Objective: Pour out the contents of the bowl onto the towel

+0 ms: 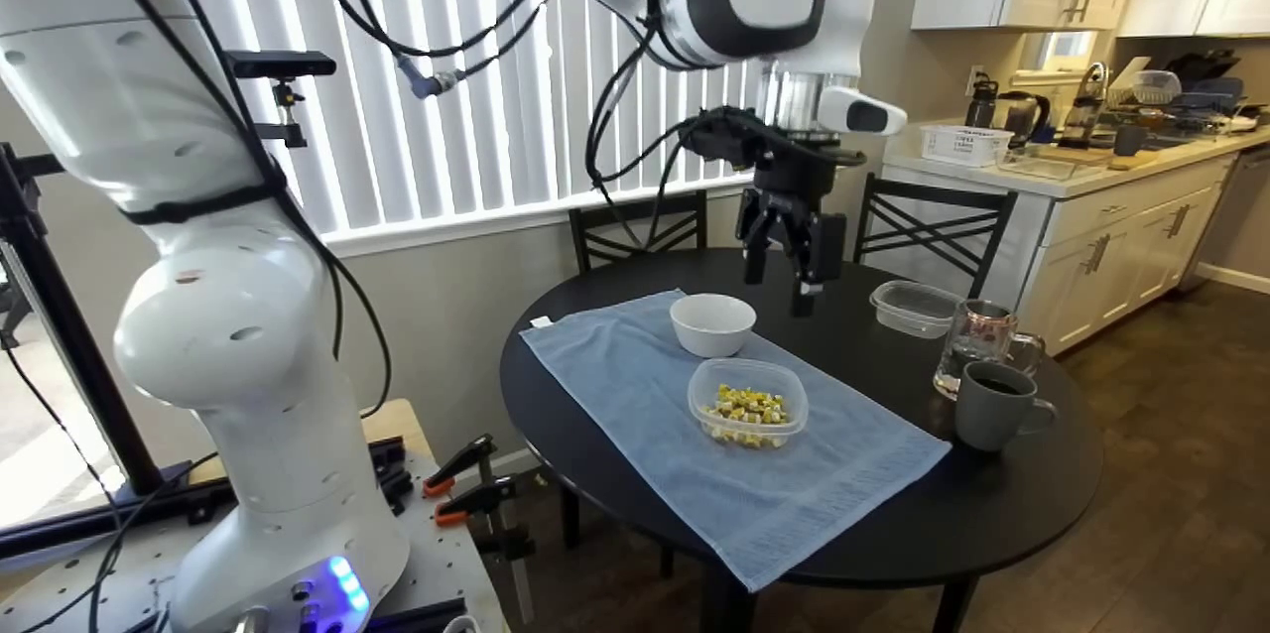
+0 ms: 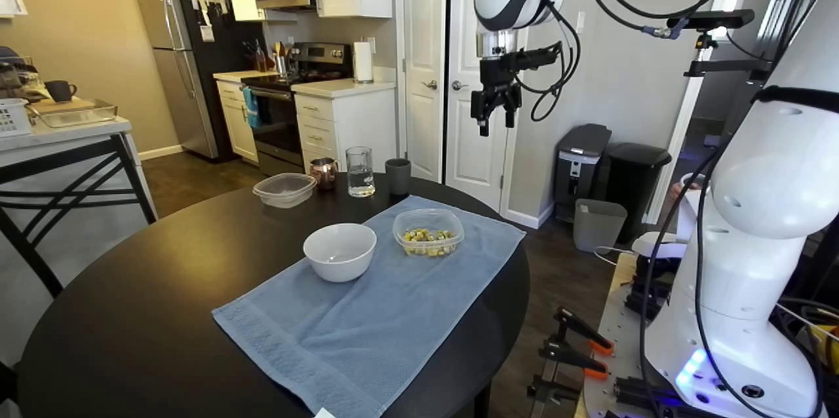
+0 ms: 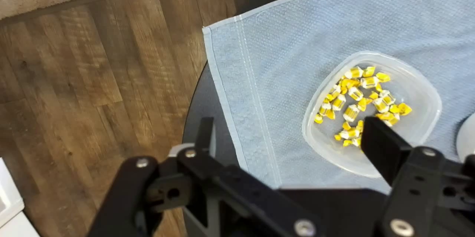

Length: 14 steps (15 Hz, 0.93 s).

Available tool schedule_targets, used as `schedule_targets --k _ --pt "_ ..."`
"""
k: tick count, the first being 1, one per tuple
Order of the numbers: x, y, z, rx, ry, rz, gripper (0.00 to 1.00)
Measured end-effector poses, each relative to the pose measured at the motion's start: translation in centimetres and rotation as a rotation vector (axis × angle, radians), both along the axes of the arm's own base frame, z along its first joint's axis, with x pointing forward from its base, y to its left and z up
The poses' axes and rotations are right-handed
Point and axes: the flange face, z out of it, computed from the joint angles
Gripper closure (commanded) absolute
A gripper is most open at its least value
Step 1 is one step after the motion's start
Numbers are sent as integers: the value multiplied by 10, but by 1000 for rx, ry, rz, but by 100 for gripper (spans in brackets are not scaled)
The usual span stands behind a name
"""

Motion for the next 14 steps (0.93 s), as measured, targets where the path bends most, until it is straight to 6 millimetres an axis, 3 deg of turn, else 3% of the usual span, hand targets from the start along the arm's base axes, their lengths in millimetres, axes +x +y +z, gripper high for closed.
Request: schedule_targets --k 4,8,11,14 --pt "22 -12 -76 -4 60 -23 0" --pt "44 -21 -139 -45 42 -133 0" --pt "60 -23 -170 -78 -10 -216 0" --pt "70 -19 -175 -94 -82 -231 0"
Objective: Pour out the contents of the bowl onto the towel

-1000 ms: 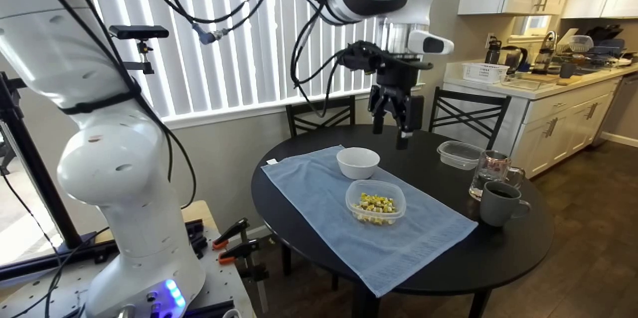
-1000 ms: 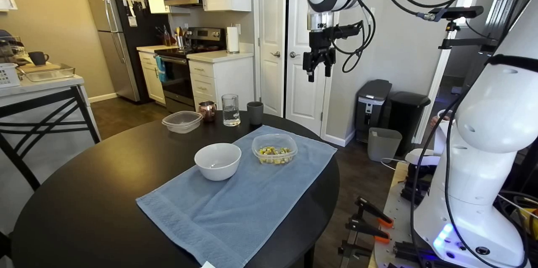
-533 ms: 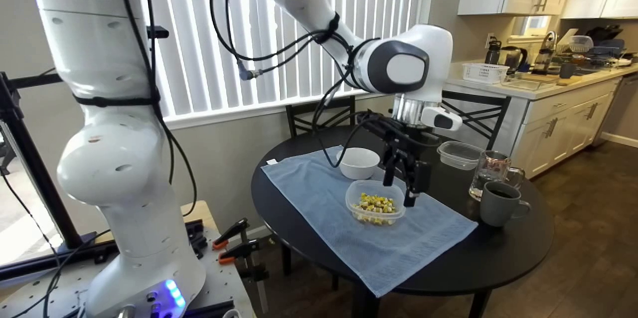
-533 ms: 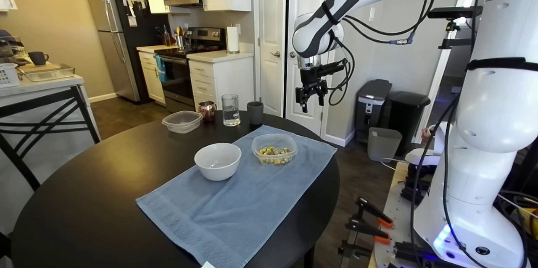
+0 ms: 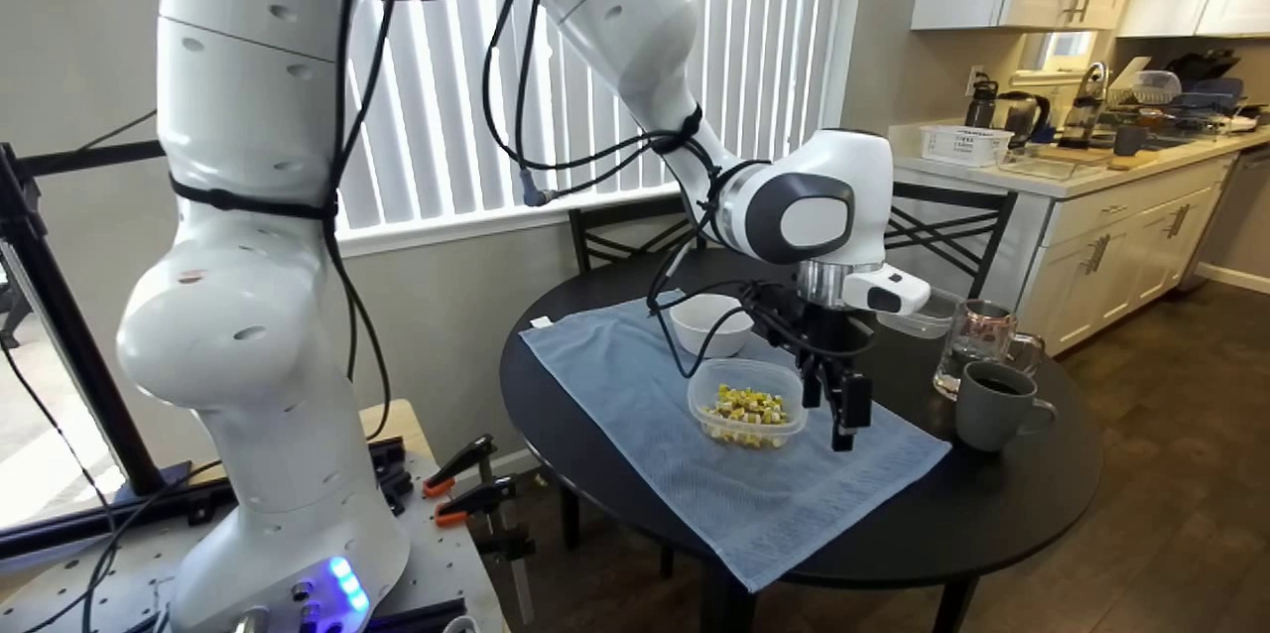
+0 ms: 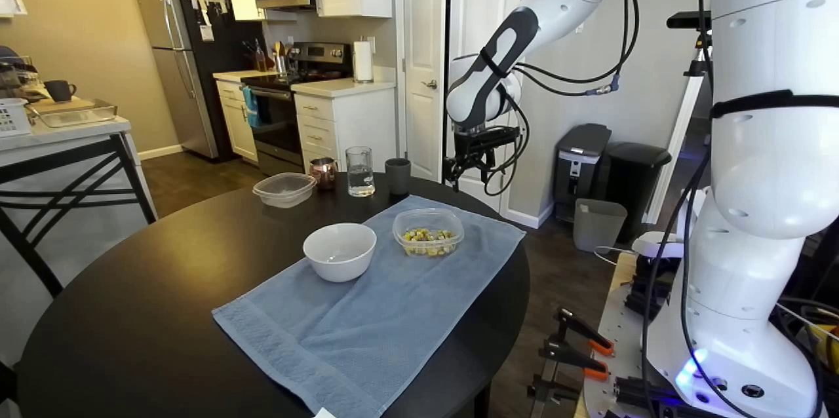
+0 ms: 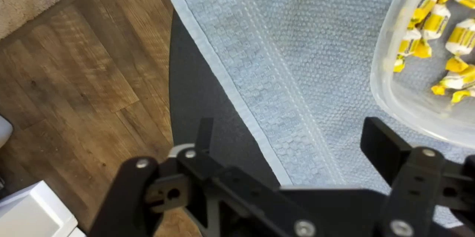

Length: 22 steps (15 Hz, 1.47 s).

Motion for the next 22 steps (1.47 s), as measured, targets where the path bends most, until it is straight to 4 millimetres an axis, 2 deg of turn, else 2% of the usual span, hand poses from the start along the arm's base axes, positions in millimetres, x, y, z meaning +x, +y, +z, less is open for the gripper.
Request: schedule_targets --k 4,9,17,19,22 --pt "4 16 7 -4 -45 72 0" --pt "5 40 -2 70 -47 116 0" --pt "6 41 -2 72 -55 115 0" --pt "8 42 -12 69 -53 113 0" --pt "6 45 -44 69 -26 119 0"
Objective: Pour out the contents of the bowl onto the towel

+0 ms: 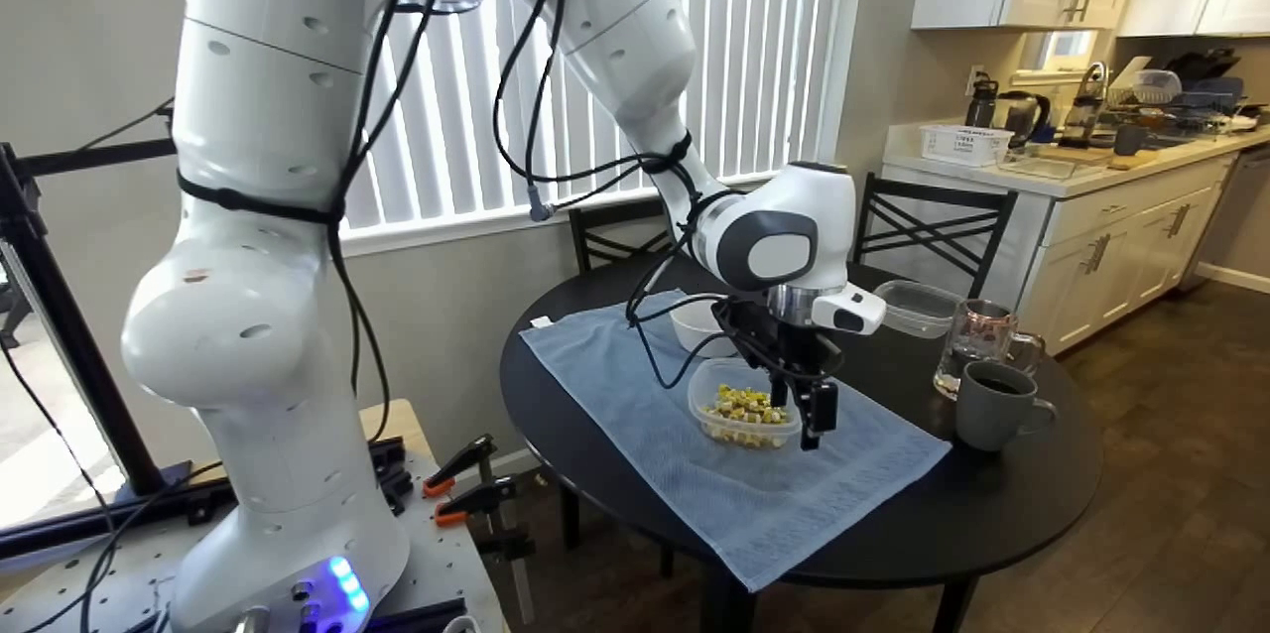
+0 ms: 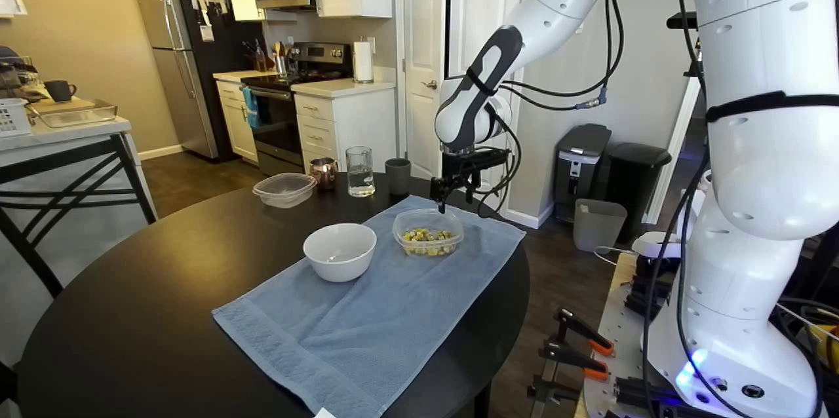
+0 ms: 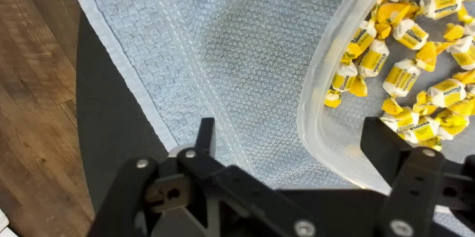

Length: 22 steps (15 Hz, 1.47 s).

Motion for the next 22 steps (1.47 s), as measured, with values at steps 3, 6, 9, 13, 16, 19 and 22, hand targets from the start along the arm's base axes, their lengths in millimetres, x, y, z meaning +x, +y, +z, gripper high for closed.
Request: schedule_targets --k 3,6,9,13,16,19,22 --pt "0 2 -24 -3 12 6 3" --pt "2 2 -36 -8 -1 8 30" --pt "4 3 -40 -7 -16 3 50" --pt "7 6 -41 0 -25 -4 77" --pt "9 8 -39 6 -32 -9 95" --pt "11 8 -37 8 -44 -14 100" --pt "16 6 -31 -1 -75 -14 98"
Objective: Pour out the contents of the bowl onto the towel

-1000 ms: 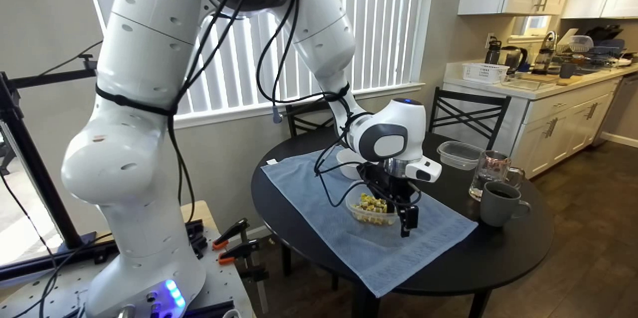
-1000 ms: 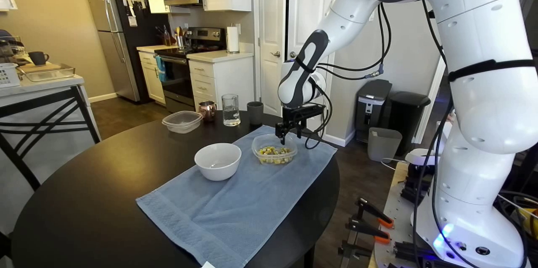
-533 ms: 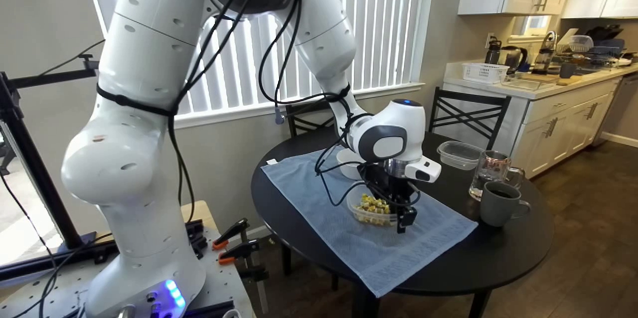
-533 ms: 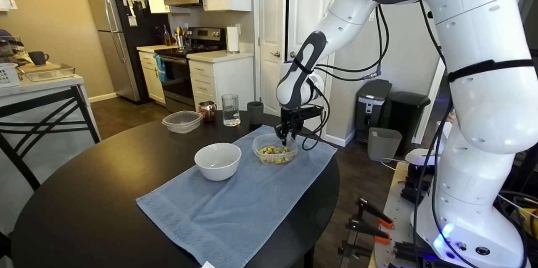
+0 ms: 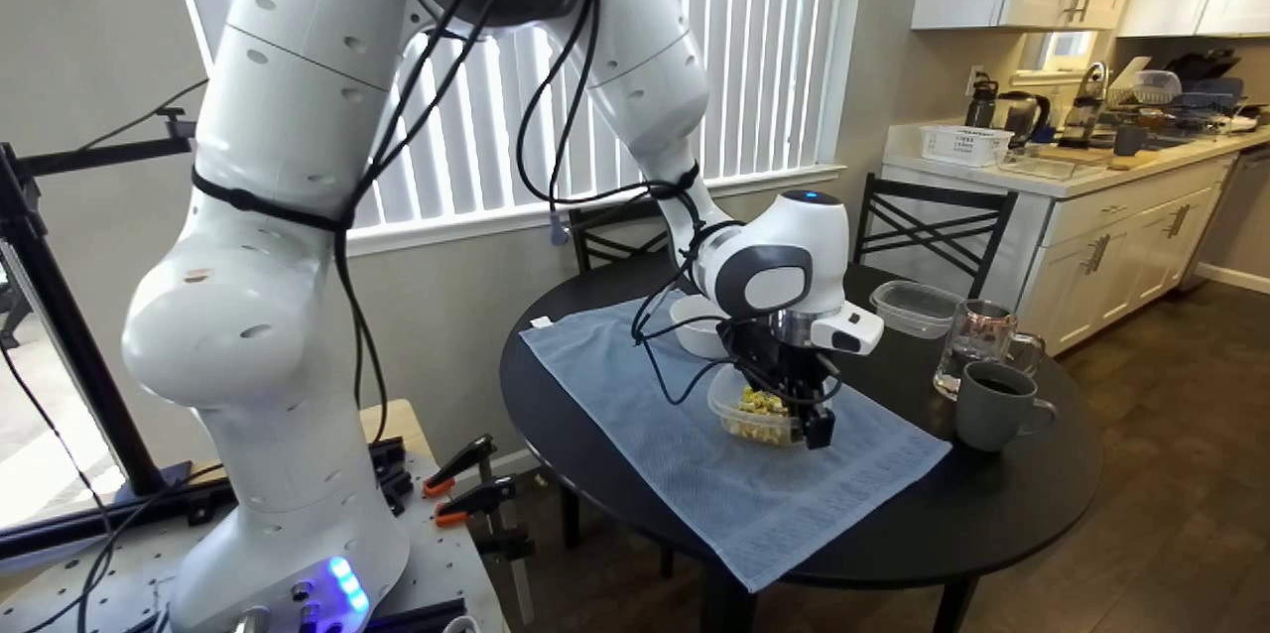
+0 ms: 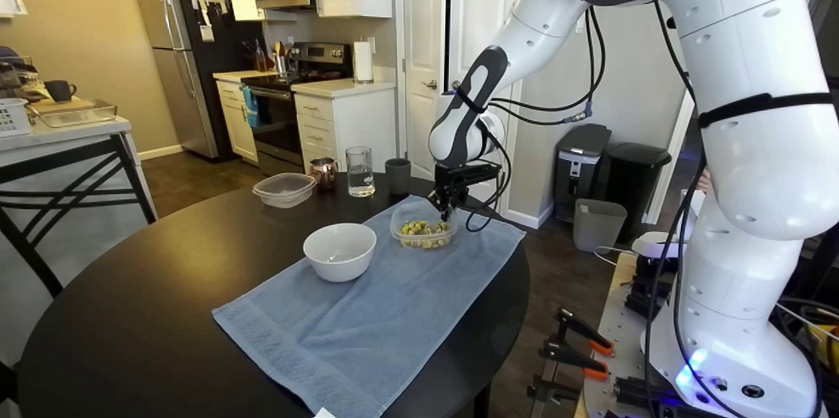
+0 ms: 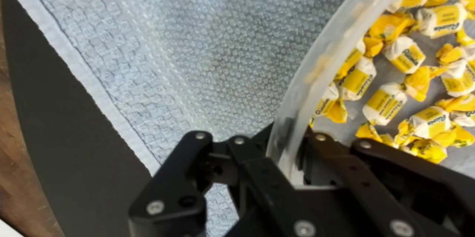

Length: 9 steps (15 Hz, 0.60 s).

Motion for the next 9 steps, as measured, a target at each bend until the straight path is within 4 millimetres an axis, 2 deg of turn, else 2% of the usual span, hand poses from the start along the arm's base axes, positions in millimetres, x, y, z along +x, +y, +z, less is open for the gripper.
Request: schedule_targets --k 5,9 --pt "11 -6 13 -53 -45 39 98" --pt "21 -1 22 -100 -67 95 98"
